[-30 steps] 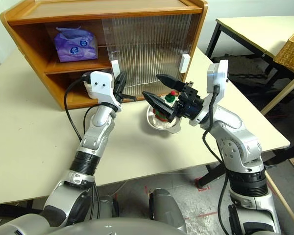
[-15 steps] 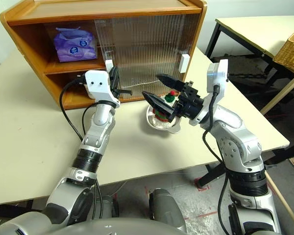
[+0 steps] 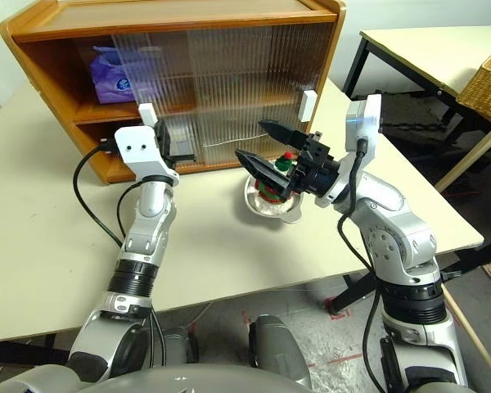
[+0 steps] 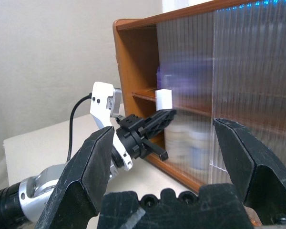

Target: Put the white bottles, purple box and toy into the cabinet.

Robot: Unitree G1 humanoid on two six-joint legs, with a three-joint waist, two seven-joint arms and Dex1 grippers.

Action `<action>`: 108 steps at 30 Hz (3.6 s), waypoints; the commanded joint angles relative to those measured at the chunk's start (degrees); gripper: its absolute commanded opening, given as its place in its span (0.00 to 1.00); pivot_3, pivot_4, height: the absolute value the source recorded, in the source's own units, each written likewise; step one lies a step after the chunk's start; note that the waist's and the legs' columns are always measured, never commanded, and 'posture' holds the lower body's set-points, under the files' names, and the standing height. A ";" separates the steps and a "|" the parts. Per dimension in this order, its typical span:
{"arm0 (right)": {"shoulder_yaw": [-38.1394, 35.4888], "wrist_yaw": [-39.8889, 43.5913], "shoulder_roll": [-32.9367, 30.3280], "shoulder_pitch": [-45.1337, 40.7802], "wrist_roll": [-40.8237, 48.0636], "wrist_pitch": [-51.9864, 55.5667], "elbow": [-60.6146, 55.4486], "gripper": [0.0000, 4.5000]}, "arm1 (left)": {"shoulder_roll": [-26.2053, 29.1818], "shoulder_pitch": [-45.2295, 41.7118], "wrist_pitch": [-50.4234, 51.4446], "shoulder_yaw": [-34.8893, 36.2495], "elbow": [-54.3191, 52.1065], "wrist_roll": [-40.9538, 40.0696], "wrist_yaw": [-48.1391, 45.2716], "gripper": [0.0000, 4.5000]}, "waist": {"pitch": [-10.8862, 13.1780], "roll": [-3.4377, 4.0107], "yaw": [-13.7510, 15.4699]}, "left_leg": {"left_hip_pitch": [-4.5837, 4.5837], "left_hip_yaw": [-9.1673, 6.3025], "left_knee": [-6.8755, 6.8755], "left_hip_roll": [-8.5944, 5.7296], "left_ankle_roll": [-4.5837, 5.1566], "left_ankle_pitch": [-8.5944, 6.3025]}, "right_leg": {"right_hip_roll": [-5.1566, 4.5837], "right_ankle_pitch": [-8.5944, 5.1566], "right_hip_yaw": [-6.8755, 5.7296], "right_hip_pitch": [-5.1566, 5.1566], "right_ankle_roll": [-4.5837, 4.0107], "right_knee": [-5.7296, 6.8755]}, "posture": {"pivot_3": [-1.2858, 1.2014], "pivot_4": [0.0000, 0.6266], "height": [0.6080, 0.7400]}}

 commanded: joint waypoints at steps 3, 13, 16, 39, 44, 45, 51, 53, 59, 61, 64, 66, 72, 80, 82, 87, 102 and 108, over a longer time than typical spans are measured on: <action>0.54 0.74 0.12 -0.67 0.19 0.03 0.79 1.00 | 1.34 0.31 0.84 1.76 -0.82 1.36 2.26 0.01 | 0.00 0.00 0.22 | 0.00 0.00 0.02 0.00 0.00 0.00 | -0.01 0.00 -0.01 0.00 0.00 -0.01 | 0.51 0.00 1.00; 0.96 1.97 0.88 -0.84 -0.32 -0.64 2.15 1.00 | 5.11 0.35 1.24 5.04 -1.65 2.36 5.47 0.01 | 0.00 -0.01 0.49 | 0.00 -0.02 -0.01 0.01 0.00 0.00 | -0.01 0.00 -0.04 0.00 0.00 0.01 | 0.52 0.00 1.00; 1.31 2.25 1.31 -1.04 -0.50 -0.77 2.53 1.00 | 5.30 0.63 1.45 5.22 -2.28 2.42 5.93 0.01 | 0.00 -0.01 0.97 | 0.00 -0.02 0.00 0.01 0.00 0.00 | -0.01 0.00 -0.04 0.00 0.00 0.00 | 0.52 0.00 1.00; 1.92 3.11 2.33 -3.19 -1.01 -0.53 4.08 1.00 | 6.23 2.67 3.68 6.93 -5.43 4.19 8.46 0.01 | 0.01 -0.01 1.67 | -0.01 -0.02 -0.02 0.02 -0.01 0.00 | -0.02 0.00 -0.05 -0.02 -0.01 -0.02 | 0.53 0.00 1.00; 1.77 2.83 2.30 -3.10 -1.00 -0.44 3.82 1.00 | 6.82 2.36 2.13 5.87 -5.06 4.10 6.73 0.01 | 0.01 -0.01 1.61 | -0.01 -0.02 -0.03 0.02 -0.01 -0.01 | -0.02 0.00 -0.06 -0.02 -0.01 -0.02 | 0.53 0.00 1.00; 1.76 2.79 2.29 -3.11 -1.00 -0.44 3.80 1.00 | 6.79 2.32 1.36 5.30 -5.12 3.50 5.48 0.01 | 0.01 -0.01 1.63 | -0.01 -0.02 -0.03 0.02 -0.01 -0.01 | -0.02 0.00 -0.06 -0.03 -0.01 -0.02 | 0.53 0.00 1.00; 1.75 2.90 2.28 -3.42 -1.12 -0.58 4.20 1.00 | 6.86 5.23 -2.18 0.09 -10.00 -0.21 -6.18 0.01 | 0.01 -0.01 1.77 | -0.01 0.00 -0.02 0.02 -0.01 -0.01 | -0.04 0.00 -0.07 -0.03 -0.01 -0.08 | 0.53 0.00 1.00; 1.75 3.08 2.31 -3.63 -1.29 -0.83 4.68 1.00 | 6.63 6.01 -2.38 -1.10 -12.34 -4.26 -11.51 0.01 | 0.01 -0.01 1.79 | -0.02 0.00 -0.02 0.02 -0.02 -0.01 | -0.05 0.00 -0.07 -0.05 -0.01 -0.10 | 0.53 0.00 1.00; 1.33 2.89 2.36 -3.92 -1.89 -1.56 5.76 1.00 | 9.63 3.24 -2.13 -1.90 -11.01 -15.68 -28.93 0.09 | 0.01 -0.01 1.62 | -0.04 0.00 -0.02 0.02 -0.01 -0.01 | -0.04 -0.02 -0.07 -0.04 -0.05 -0.07 | 0.53 0.00 1.00; 0.97 2.43 2.42 -3.81 -2.43 -2.03 6.15 1.00 | 11.38 0.48 -1.20 -0.79 -7.77 -19.48 -34.76 0.23 | 0.01 0.00 1.60 | -0.02 0.00 -0.01 0.02 0.00 0.00 | -0.01 -0.02 -0.08 -0.04 -0.05 -0.03 | 0.52 0.00 1.00; 0.46 1.69 2.44 -3.48 -3.28 -2.93 6.78 1.00 | 13.19 -2.91 -1.30 0.15 -2.93 -21.00 -38.75 0.48 | 0.01 0.01 1.56 | -0.02 -0.01 -0.01 0.02 0.01 0.00 | -0.01 -0.02 -0.08 -0.02 -0.06 -0.01 | 0.52 0.00 1.00; -0.18 0.37 2.73 -3.01 -4.08 -3.82 7.40 1.00 | 14.60 -5.07 0.28 0.46 0.02 -25.03 -46.14 0.66 | 0.01 0.00 1.50 | 0.00 -0.01 0.01 0.02 0.02 0.01 | -0.01 -0.02 -0.10 -0.03 -0.05 -0.04 | 0.51 0.00 1.00; -3.30 -3.85 2.74 -0.74 -6.48 -6.60 9.02 1.00 | 18.06 -8.76 2.83 2.40 4.79 -31.28 -59.16 0.99 | 0.01 0.01 1.21 | -0.06 -0.01 -0.03 0.02 0.20 0.10 | -0.01 -0.03 -0.08 -0.19 -0.05 -0.17 | 0.49 0.00 1.00; -7.63 -7.42 0.56 0.90 -10.44 -10.10 13.43 0.91 | 23.26 -7.40 12.02 3.75 -0.66 -38.45 -70.48 1.00 | 0.01 0.02 -0.29 | -0.06 -0.01 -0.05 0.03 0.20 0.09 | -0.01 -0.05 -0.07 -0.19 -0.06 -0.18 | 0.48 0.00 1.00; -8.11 -8.56 0.02 0.37 -11.63 -10.61 15.57 0.79 | 24.41 -6.53 15.32 4.12 -2.60 -40.55 -72.31 1.00 | 0.01 0.03 -0.57 | -0.04 0.00 -0.05 0.04 0.20 0.09 | -0.01 -0.05 -0.06 -0.18 -0.06 -0.16 | 0.48 0.00 1.00; -8.91 -10.42 -1.18 -2.39 -14.48 -12.93 21.47 0.37 | 26.25 -4.84 20.43 5.07 -6.61 -43.14 -73.61 1.00 | 0.03 0.07 -1.82 | -0.04 0.02 -0.06 0.05 0.20 0.09 | -0.01 -0.06 -0.01 -0.16 -0.06 -0.06 | 0.49 0.00 1.00; -8.41 -16.38 -1.44 -17.65 -23.05 -21.78 46.48 0.01 | 28.83 -1.06 26.74 7.17 -14.94 -45.38 -73.14 1.00 | 0.06 0.13 -1.60 | 0.00 0.10 -0.06 0.05 0.22 0.11 | 0.00 -0.05 0.12 -0.15 -0.07 0.00 | 0.51 0.00 1.00; -7.76 -17.91 -0.12 -23.33 -25.65 -26.28 56.38 0.01 | 28.57 -0.13 26.69 7.53 -15.92 -45.25 -72.47 1.00 | 0.08 0.15 -1.60 | -0.01 0.11 -0.08 0.05 0.23 0.11 | 0.00 -0.05 0.16 -0.15 -0.07 0.02 | 0.52 0.00 1.00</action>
